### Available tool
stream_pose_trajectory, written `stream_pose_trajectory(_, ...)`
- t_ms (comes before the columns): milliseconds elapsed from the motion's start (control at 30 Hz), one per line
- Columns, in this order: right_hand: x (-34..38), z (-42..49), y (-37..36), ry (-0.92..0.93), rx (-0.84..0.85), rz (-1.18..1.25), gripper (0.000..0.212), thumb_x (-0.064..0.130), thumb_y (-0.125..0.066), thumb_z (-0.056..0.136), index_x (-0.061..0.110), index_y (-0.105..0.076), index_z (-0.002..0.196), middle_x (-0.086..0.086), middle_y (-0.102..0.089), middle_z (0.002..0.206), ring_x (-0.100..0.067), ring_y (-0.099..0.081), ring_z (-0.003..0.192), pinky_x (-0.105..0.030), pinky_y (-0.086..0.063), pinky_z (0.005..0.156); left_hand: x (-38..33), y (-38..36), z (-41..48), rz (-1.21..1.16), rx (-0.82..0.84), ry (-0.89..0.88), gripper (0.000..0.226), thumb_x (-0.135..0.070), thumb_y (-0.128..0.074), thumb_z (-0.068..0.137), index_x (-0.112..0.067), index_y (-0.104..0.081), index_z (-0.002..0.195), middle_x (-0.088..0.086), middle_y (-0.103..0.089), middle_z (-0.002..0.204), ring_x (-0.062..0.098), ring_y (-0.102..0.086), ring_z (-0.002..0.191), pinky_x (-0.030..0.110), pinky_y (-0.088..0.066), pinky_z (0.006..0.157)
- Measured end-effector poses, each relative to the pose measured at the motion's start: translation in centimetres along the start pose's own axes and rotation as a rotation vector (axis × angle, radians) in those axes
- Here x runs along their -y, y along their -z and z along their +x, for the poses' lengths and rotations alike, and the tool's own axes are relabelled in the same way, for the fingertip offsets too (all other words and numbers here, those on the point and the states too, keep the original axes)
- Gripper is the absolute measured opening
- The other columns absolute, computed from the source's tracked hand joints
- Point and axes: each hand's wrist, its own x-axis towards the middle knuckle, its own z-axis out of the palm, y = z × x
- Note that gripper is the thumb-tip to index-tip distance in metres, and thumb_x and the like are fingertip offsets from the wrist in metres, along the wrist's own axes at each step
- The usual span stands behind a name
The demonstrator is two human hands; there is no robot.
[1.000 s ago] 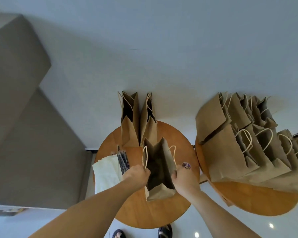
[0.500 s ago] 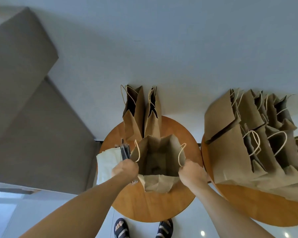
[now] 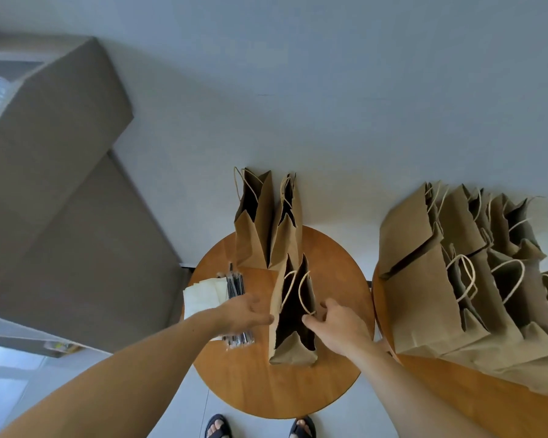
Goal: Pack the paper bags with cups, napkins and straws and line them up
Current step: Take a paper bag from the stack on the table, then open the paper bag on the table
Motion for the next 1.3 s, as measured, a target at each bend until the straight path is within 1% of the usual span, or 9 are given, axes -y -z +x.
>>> stream_pose_trajectory(100,1.0,-0.3,2.1,0.075,0.011,0.062,0.073,0.070,-0.051,0.084,0.033,-0.037,0.145,0.009,-0.046,0.147,-0.020,-0.050,0.130,-0.046,-0.047,0.104,-1.0,1.9,-0.6,0.231,-0.072,-0.081,0.057,-0.054,-0.063,0.085,-0.022,-0.052,0.131,0.001,-0.062,0.124,0.022,-0.063,0.110,0.027,-0.052,0.086)
stream_pose_trajectory(233,4.0,-0.2,5.3,0.270,-0.094,0.101,0.068,0.066,-0.053,0.087,0.033,-0.037,0.145,0.010,-0.037,0.153,-0.015,-0.040,0.137,-0.040,-0.043,0.109,-4.1,4.6,-2.1,0.600,-0.417,-0.102,0.056,-0.055,-0.056,0.087,-0.026,-0.048,0.134,-0.002,-0.057,0.127,0.021,-0.057,0.108,0.038,-0.053,0.092)
stream_pose_trajectory(333,7.4,0.2,7.3,0.365,-0.253,0.031,0.074,0.065,-0.049,0.090,0.027,-0.030,0.150,0.005,-0.031,0.157,-0.017,-0.031,0.143,-0.037,-0.034,0.113,-6.1,7.3,-3.8,0.710,-0.559,-0.081,0.049,-0.056,-0.053,0.086,-0.025,-0.049,0.124,0.000,-0.057,0.118,0.020,-0.051,0.095,0.039,-0.052,0.085)
stream_pose_trajectory(400,10.0,0.6,8.5,0.431,-0.305,-0.004,0.071,0.059,-0.049,0.094,0.023,-0.028,0.151,0.002,-0.031,0.157,-0.018,-0.029,0.144,-0.035,-0.031,0.114,-7.2,9.7,-5.6,0.729,-0.642,-0.068,0.052,-0.057,-0.052,0.085,-0.025,-0.049,0.126,0.001,-0.057,0.120,0.022,-0.052,0.099,0.040,-0.049,0.085)
stream_pose_trajectory(500,14.5,1.1,10.1,0.560,-0.300,-0.054,0.066,0.052,-0.050,0.095,0.019,-0.032,0.150,0.000,-0.033,0.155,-0.020,-0.031,0.143,-0.037,-0.032,0.115,-7.9,13.8,-9.5,0.741,-0.736,-0.030,0.060,-0.056,-0.051,0.089,-0.023,-0.044,0.139,0.004,-0.052,0.137,0.027,-0.049,0.122,0.043,-0.046,0.096)
stream_pose_trajectory(733,27.8,-0.4,12.7,0.797,-0.214,-0.195,0.067,0.052,-0.047,0.095,0.017,-0.031,0.151,-0.003,-0.030,0.156,-0.025,-0.028,0.142,-0.043,-0.031,0.115,-6.0,22.6,-21.6,0.699,-0.906,0.108,0.059,-0.049,-0.050,0.091,-0.017,-0.043,0.141,0.006,-0.046,0.142,0.028,-0.041,0.132,0.044,-0.039,0.105)
stream_pose_trajectory(1000,43.7,-3.9,12.8,0.972,-0.271,-0.247,0.068,0.051,-0.051,0.094,0.015,-0.035,0.149,-0.003,-0.033,0.154,-0.023,-0.030,0.141,-0.039,-0.030,0.114,1.7,31.7,-31.6,0.629,-1.095,0.213,0.057,-0.049,-0.053,0.089,-0.020,-0.047,0.137,0.005,-0.048,0.139,0.028,-0.042,0.129,0.045,-0.037,0.100)
stream_pose_trajectory(1167,54.1,-4.8,10.8,1.001,-0.288,-0.297,0.066,0.052,-0.053,0.092,0.017,-0.038,0.146,-0.003,-0.035,0.154,-0.025,-0.033,0.140,-0.045,-0.035,0.111,9.8,37.8,-36.6,0.532,-1.147,0.261,0.061,-0.051,-0.054,0.088,-0.023,-0.044,0.142,0.003,-0.046,0.143,0.028,-0.041,0.132,0.044,-0.039,0.101)
stream_pose_trajectory(1300,62.0,-4.4,8.0,1.032,-0.255,-0.353,0.068,0.054,-0.055,0.090,0.019,-0.038,0.146,-0.004,-0.036,0.154,-0.025,-0.035,0.140,-0.041,-0.036,0.109,16.3,41.8,-38.6,0.453,-1.129,0.328,0.037,-0.050,-0.053,0.086,-0.025,-0.053,0.113,0.002,-0.053,0.125,0.025,-0.048,0.109,0.038,-0.040,0.082)
